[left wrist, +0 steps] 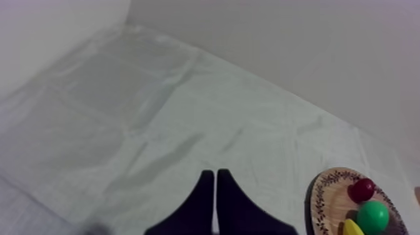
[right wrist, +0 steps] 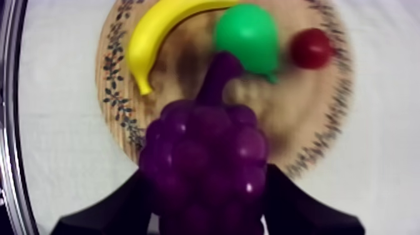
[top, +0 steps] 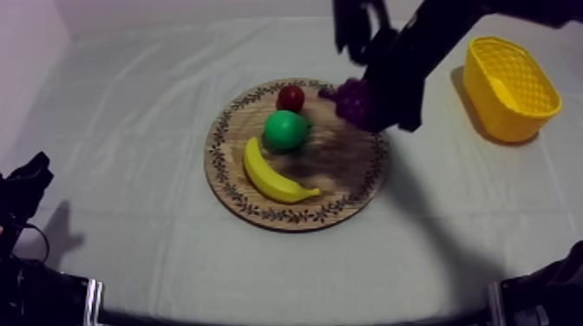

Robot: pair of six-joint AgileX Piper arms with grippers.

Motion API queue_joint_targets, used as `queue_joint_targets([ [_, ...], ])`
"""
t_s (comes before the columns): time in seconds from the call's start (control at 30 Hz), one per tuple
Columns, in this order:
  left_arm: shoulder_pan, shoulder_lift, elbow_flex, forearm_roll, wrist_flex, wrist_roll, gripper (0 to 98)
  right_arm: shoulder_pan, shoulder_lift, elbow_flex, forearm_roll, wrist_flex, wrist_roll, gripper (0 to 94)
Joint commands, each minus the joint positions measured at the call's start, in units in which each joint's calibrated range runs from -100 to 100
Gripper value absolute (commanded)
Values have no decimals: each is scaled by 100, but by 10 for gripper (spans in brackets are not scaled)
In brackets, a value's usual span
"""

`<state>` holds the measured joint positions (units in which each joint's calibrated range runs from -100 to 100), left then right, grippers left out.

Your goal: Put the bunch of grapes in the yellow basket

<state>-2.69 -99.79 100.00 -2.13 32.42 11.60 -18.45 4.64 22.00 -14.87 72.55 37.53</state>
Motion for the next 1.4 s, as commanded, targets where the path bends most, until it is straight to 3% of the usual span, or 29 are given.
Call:
queue_joint_targets([
  [0.0,-3,5,0,1,-1,0,1,175,-634,-8,-17,-38,-179,228],
  [0.13,-3,5,0,1,-1,0,1,460,-1011,-174,80,5,-591,230],
  [0.3,-3,5,0,1,-1,0,1,759,-1219,-522,443,-1,-1275,238],
  [0.47,-3,5,0,1,-1,0,1,1390,-1225,-744,374,-6,-1402,262],
  [0.83,-3,5,0,1,-1,0,1,2420,-625,-1086,541,-523,-1907,278],
  [1.37,-3,5,0,1,-1,0,1,2934,543,-984,902,-1523,-2344,409],
])
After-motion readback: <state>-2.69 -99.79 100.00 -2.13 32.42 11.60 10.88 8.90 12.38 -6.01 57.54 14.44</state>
